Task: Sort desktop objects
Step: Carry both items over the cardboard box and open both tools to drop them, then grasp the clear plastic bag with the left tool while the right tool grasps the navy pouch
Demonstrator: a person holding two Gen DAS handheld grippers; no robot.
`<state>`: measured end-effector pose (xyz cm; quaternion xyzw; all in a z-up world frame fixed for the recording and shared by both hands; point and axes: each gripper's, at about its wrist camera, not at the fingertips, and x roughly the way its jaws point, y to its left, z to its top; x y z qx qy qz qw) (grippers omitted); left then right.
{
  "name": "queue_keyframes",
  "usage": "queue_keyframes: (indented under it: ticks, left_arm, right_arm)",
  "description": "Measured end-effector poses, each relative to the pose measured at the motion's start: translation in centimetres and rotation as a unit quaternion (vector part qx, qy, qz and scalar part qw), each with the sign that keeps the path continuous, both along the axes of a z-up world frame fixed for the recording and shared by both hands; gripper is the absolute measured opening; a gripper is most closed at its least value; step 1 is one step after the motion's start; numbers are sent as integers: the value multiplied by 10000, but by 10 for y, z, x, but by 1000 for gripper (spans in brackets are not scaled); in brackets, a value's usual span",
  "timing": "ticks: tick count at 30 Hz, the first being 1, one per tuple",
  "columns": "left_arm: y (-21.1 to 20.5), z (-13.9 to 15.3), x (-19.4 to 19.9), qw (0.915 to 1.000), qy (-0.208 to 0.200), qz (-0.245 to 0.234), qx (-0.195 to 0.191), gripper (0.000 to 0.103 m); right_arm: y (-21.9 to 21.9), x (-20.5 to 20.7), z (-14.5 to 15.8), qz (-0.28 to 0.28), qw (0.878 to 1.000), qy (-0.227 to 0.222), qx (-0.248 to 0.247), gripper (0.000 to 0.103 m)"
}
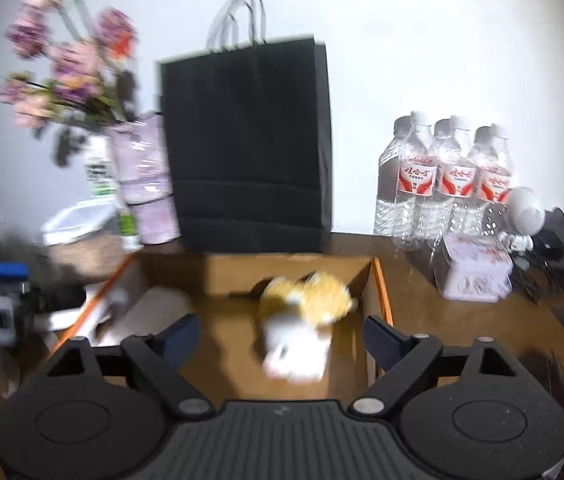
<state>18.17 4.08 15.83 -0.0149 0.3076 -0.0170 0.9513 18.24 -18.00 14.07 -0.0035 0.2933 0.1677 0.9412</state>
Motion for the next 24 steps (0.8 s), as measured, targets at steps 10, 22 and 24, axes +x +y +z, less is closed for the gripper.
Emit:
queue_keyframes:
  ticks: [10,22,24]
  left_arm:
    - [-22,-72,-195,9977,-641,142,-143,103]
    - [-30,-124,-248,9970,-714,301,7,103]
    - [-28,-128,-245,9984,-500,236,-145,103]
  right_arm:
    - [-49,-203,-81,124,9985,-531,12,97]
    - [-52,-233,-117,-25,9996,-291,-34,97]
    - [-56,-233,-119,24,9997,-202,153,97]
